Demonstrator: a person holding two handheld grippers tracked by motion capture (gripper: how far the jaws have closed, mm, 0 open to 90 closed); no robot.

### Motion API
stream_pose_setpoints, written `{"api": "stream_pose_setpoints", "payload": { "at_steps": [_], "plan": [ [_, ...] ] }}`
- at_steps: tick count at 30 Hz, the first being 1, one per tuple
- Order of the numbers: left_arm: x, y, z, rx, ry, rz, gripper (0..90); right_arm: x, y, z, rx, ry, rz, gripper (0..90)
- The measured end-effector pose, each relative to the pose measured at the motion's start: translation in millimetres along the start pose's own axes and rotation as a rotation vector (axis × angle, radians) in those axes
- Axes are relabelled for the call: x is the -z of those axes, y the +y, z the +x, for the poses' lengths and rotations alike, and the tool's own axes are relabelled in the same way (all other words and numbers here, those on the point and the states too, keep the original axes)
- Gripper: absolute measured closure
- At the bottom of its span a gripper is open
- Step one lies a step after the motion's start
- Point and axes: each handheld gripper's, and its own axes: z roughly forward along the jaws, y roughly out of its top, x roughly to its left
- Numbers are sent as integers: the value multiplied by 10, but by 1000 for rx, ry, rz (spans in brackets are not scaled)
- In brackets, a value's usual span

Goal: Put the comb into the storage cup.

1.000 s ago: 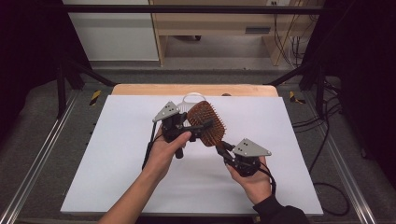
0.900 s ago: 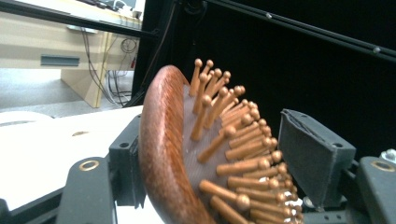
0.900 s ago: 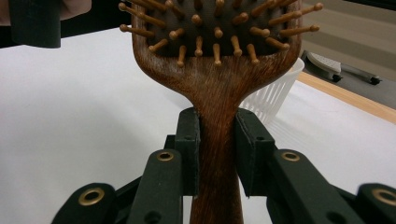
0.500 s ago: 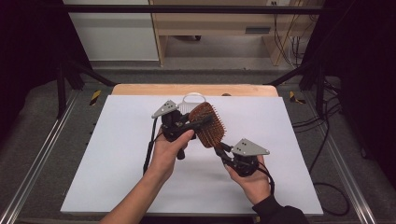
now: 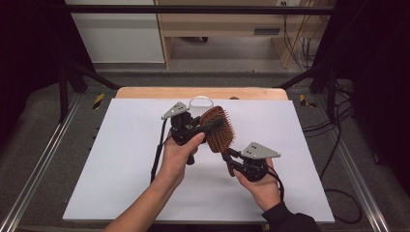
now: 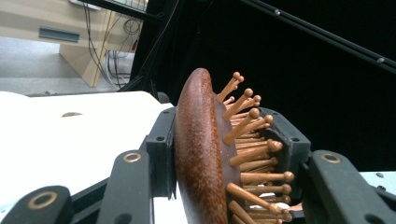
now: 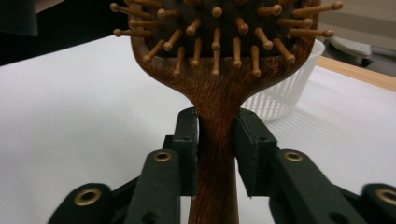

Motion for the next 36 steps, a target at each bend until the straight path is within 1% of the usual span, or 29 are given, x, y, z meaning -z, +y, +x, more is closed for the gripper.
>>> {"api": "stream_pose_setpoints", "payload": {
  "at_steps": [1, 2, 3, 6, 7, 8, 9, 10, 11, 13, 15, 16, 17, 20, 28, 34, 36],
  "plan": [
    [-1, 9, -6, -16, 13, -1, 521, -2, 0, -6, -2, 11, -3, 651],
    [-1, 17, -7, -28, 22, -5, 521, -5, 1, -10, -2, 6, -6, 566],
    [-4, 26, -2, -33, 26, -8, 522, -6, 0, -20, -3, 2, -5, 511],
    [-8, 49, 12, -34, 35, -13, 521, -10, -22, -66, -28, 2, -6, 386],
    [-8, 49, 12, -34, 35, -13, 522, -10, -22, -66, -28, 2, -6, 386],
    [-11, 60, 10, -40, 44, -14, 522, -11, -29, -78, -33, 1, -4, 367],
    [-13, 75, 8, -53, 52, -17, 521, -3, -38, -93, -33, -7, -5, 317],
    [-13, 75, 8, -53, 52, -17, 522, -1, -40, -99, -36, -8, -9, 291],
    [-10, 85, 6, -62, 58, -21, 522, -1, -40, -99, -36, -8, -9, 291],
    [-4, 108, 4, -72, 69, -32, 521, 23, -46, -113, -41, -2, -39, 238],
    [-4, 114, 4, -74, 71, -35, 521, 26, -49, -115, -42, -2, -41, 226],
    [1, 123, 13, -78, 76, -35, 521, 28, -51, -124, -47, -17, -51, 216],
    [1, 123, 13, -78, 76, -35, 521, 27, -50, -128, -44, -18, -53, 205],
    [8, 127, 22, -77, 80, -40, 521, 23, -52, -128, -40, -19, -48, 178],
    [19, 133, 9, -94, 76, -51, 521, 16, -63, -129, -42, -2, -35, 126],
    [38, 147, -4, -108, 80, -53, 520, 29, -69, -152, -53, -7, -32, 119],
    [44, 157, -14, -113, 82, -57, 520, 33, -74, -162, -58, -16, -28, 120]
  ]
}}
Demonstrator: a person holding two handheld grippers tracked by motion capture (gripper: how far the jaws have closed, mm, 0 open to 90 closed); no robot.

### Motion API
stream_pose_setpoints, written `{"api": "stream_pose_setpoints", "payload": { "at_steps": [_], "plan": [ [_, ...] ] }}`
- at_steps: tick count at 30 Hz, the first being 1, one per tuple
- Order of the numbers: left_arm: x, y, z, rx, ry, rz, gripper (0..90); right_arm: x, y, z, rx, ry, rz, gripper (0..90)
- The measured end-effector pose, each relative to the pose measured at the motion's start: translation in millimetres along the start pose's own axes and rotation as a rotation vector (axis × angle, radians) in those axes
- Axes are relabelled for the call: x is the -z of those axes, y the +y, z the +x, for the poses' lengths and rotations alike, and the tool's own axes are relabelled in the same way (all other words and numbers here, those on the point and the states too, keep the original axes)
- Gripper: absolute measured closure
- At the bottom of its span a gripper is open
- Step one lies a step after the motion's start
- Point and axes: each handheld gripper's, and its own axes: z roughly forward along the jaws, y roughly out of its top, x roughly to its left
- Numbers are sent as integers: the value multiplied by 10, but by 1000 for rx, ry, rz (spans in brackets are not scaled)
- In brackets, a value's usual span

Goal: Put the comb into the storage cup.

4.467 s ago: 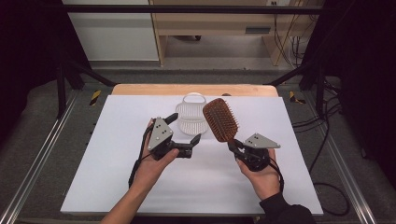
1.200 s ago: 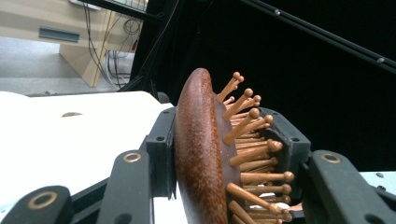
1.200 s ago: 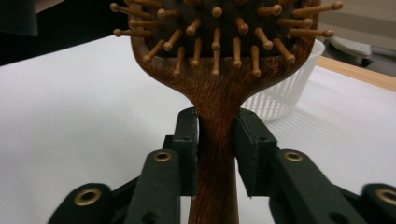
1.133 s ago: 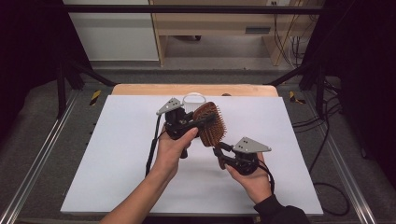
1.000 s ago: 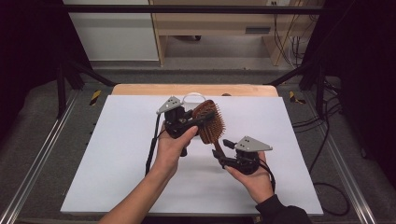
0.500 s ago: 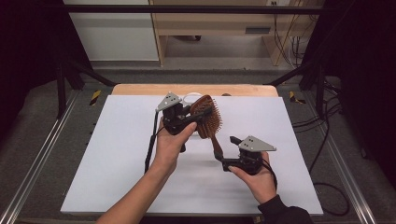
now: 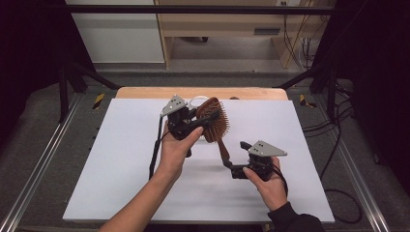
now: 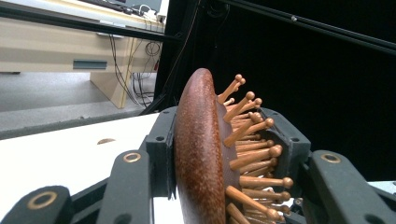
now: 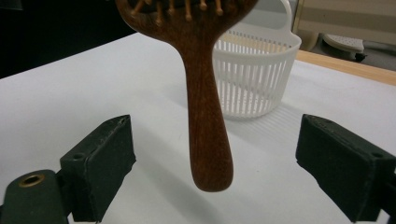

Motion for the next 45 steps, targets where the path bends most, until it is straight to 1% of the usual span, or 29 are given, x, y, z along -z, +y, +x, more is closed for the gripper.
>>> {"api": "stream_pose_setpoints", "payload": {
  "at_steps": [2, 3, 6, 7, 8, 9, 10, 11, 14, 15, 16, 17, 20, 21, 24, 26, 27, 31, 33, 34, 35, 36, 37, 39, 42, 43, 45],
  "plan": [
    [9, 17, -4, -7, 2, -2, 520, 8, -5, -17, -8, -3, 1, 123],
    [13, 26, -7, -8, 3, -4, 520, 14, -6, -28, -5, -8, -4, 127],
    [29, 59, -20, -14, 5, -13, 520, 38, -16, -57, 0, -39, -26, 125],
    [29, 59, -20, -14, 5, -13, 520, 38, -16, -57, 0, -39, -26, 125],
    [46, 87, -27, -19, 7, -14, 519, 47, -33, -77, 5, -65, -35, 89],
    [46, 87, -27, -19, 7, -14, 520, 47, -33, -77, 5, -65, -35, 89],
    [56, 105, -32, -19, 11, -16, 520, 47, -40, -84, 10, -76, -38, 77],
    [66, 121, -35, -20, 15, -19, 520, 68, -60, -98, 28, -114, -60, 61],
    [111, 209, -37, -17, 23, -25, 519, 103, -74, -122, 24, -124, -65, 41],
    [111, 209, -37, -17, 23, -25, 519, 110, -80, -136, 32, -131, -61, 40],
    [131, 272, -42, -22, 30, -29, 519, 119, -91, -154, 35, -132, -49, 40],
    [131, 272, -42, -22, 30, -29, 519, 119, -91, -154, 35, -132, -49, 40],
    [159, 379, -66, -50, 48, -28, 519, 144, -124, -192, 43, -139, -36, 42],
    [173, 443, -74, -60, 61, -32, 519, 162, -149, -214, 39, -141, -28, 42],
    [203, 518, -82, -50, 65, -52, 519, 174, -197, -237, 28, -140, -16, 45],
    [211, 532, -85, -48, 67, -56, 519, 176, -218, -243, 32, -140, -15, 45],
    [224, 563, -96, -43, 72, -64, 519, 179, -238, -251, 25, -143, -9, 45],
    [221, 616, -106, -37, 75, -81, 519, 178, -240, -258, 21, -149, -11, 44],
    [217, 646, -115, -23, 75, -92, 519, 184, -247, -261, 13, -148, -9, 44],
    [227, 674, -133, -23, 76, -99, 520, 179, -252, -265, 11, -146, -7, 44],
    [227, 674, -133, -23, 76, -99, 519, 179, -252, -265, 11, -146, -7, 44],
    [234, 709, -153, -24, 82, -98, 519, 170, -262, -273, 8, -147, 2, 45],
    [239, 724, -166, -26, 85, -97, 519, 166, -265, -273, 7, -145, 1, 45],
    [244, 735, -192, -20, 84, -101, 520, 151, -271, -278, 8, -143, 5, 45],
    [233, 732, -221, -31, 88, -87, 519, 128, -284, -287, -2, -145, 11, 46],
    [223, 730, -235, -45, 96, -72, 519, 124, -292, -290, -2, -148, 15, 46],
    [225, 729, -239, -50, 100, -68, 520, 125, -310, -293, -7, -145, 23, 47]
  ]
}}
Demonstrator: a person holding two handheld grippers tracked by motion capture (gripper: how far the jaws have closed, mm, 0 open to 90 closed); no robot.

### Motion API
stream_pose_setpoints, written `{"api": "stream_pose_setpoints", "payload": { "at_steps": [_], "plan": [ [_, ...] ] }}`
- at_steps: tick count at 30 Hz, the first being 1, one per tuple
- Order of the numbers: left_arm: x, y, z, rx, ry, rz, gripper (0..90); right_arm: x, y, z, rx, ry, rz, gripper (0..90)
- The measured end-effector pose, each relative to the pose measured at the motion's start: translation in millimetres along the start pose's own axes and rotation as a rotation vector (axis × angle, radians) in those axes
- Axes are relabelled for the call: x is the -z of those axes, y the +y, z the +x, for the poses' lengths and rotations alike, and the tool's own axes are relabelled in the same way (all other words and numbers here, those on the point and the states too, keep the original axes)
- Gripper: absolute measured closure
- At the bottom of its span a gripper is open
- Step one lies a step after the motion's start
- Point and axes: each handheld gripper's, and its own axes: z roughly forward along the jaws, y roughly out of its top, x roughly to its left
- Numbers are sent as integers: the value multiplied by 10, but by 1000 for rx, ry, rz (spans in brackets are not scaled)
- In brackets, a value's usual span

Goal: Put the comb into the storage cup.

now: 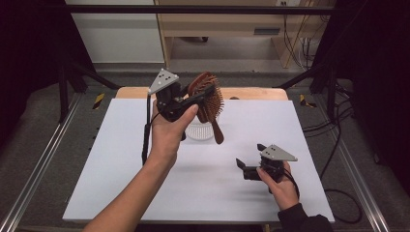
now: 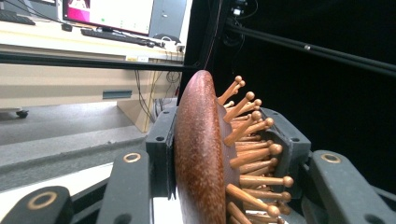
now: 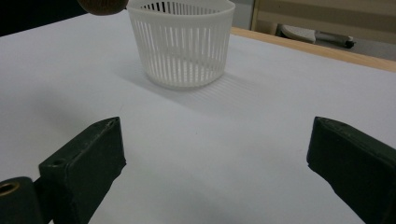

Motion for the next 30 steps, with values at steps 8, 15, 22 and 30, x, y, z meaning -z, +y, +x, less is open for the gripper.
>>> {"api": "stream_pose_setpoints", "payload": {
  "at_steps": [8, 15, 22, 30],
  "plan": [
    [57, 31, 146, -29, 44, -11, 520, 81, -11, 6, -1, -11, 11, 47],
    [32, 70, 318, -5, 72, -37, 520, 133, -24, -58, 13, -19, 3, 48],
    [-83, 96, 442, 14, 85, -58, 520, 227, 44, -129, -61, -14, -25, 57],
    [-242, 73, 628, 46, 104, -79, 520, 412, -12, -208, -95, -30, -71, 57]
  ]
}}
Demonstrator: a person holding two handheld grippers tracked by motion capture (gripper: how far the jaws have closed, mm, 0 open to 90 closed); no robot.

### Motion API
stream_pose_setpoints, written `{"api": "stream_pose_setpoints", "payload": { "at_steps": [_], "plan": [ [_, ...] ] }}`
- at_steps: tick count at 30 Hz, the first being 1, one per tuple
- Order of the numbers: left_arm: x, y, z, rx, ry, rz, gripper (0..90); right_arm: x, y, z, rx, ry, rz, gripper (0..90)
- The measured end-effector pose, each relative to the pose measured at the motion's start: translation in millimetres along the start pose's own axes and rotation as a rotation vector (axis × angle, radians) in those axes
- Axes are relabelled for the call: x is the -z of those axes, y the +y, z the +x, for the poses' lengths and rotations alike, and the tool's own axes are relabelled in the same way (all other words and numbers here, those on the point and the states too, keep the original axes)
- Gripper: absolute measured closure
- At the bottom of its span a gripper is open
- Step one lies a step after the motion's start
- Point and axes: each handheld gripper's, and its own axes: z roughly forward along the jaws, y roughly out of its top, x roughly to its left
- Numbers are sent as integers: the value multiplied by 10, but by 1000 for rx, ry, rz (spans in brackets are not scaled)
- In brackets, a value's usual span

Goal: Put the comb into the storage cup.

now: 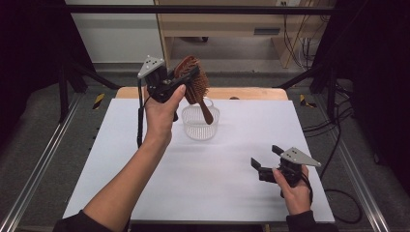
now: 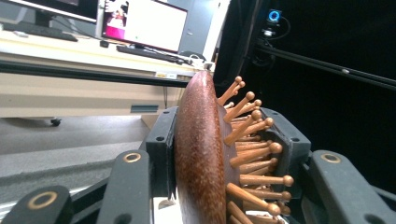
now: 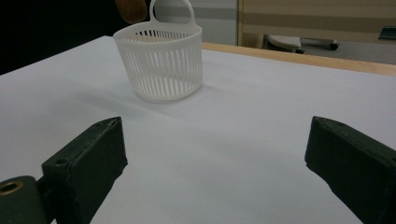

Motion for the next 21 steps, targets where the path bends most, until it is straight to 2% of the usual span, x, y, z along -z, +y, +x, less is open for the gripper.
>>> {"api": "stream_pose_setpoints", "payload": {
  "at_steps": [5, 8, 11, 15, 18, 21],
  "plan": [
    [-129, -73, 133, 18, 16, -15, 520, 53, -22, -54, -19, -6, -32, 66],
    [-200, -92, 182, 30, 23, -22, 520, 39, -13, -61, -7, -3, -38, 67],
    [-261, -91, 176, 0, 31, -31, 520, 20, -11, -58, 6, 1, -42, 67],
    [-295, -110, 162, 7, 24, -33, 519, 17, -27, -63, -5, 3, -44, 67],
    [-322, -139, 160, -11, 36, -26, 519, 23, -37, -67, -3, 5, -41, 68],
    [-333, -157, 164, -9, 30, -25, 520, 20, -38, -70, -6, 5, -43, 68]
  ]
}}
